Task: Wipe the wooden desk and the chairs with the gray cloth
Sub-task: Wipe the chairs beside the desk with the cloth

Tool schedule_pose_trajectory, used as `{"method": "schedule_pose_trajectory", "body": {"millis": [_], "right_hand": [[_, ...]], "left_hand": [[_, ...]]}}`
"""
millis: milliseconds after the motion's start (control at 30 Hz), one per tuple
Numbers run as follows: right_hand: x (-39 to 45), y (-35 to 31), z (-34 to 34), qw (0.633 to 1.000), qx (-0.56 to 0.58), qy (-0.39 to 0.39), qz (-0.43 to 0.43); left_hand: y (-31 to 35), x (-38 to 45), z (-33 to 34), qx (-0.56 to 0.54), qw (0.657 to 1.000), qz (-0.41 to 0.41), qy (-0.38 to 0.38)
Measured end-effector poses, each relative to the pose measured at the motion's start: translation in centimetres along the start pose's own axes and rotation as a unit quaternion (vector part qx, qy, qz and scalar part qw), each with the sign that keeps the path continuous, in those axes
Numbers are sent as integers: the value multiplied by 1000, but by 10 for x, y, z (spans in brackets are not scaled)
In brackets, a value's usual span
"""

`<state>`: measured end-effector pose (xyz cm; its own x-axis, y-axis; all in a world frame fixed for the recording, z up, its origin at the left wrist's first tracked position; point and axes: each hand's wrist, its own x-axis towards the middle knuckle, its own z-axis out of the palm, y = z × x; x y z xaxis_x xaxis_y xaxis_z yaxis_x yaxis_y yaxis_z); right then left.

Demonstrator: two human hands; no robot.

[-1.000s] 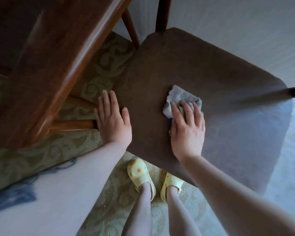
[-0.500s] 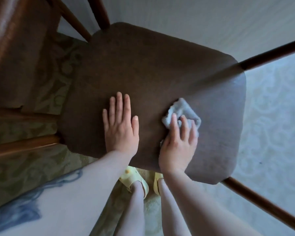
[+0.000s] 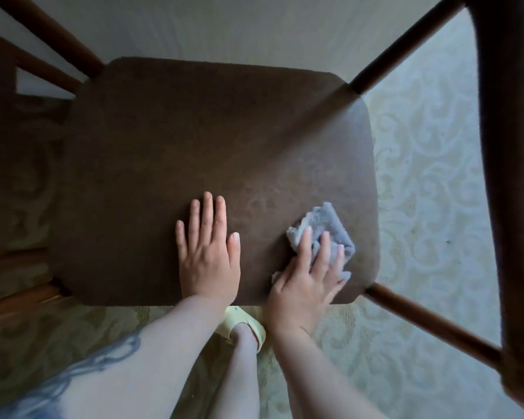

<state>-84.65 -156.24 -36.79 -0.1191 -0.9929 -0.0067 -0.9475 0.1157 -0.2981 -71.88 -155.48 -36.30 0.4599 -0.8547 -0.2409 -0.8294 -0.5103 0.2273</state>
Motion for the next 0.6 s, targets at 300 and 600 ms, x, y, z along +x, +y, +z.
{"method": "schedule_pose_trajectory", "body": {"millis": [300,600], "right_hand": [[87,-9,0,957,38,32,287],[104,-20,11,815,-3,-195,-547]], "left_hand": [[15,14,-2,8,1000,26,-5],[-15,29,-19,-24,1000,1,-7]]}}
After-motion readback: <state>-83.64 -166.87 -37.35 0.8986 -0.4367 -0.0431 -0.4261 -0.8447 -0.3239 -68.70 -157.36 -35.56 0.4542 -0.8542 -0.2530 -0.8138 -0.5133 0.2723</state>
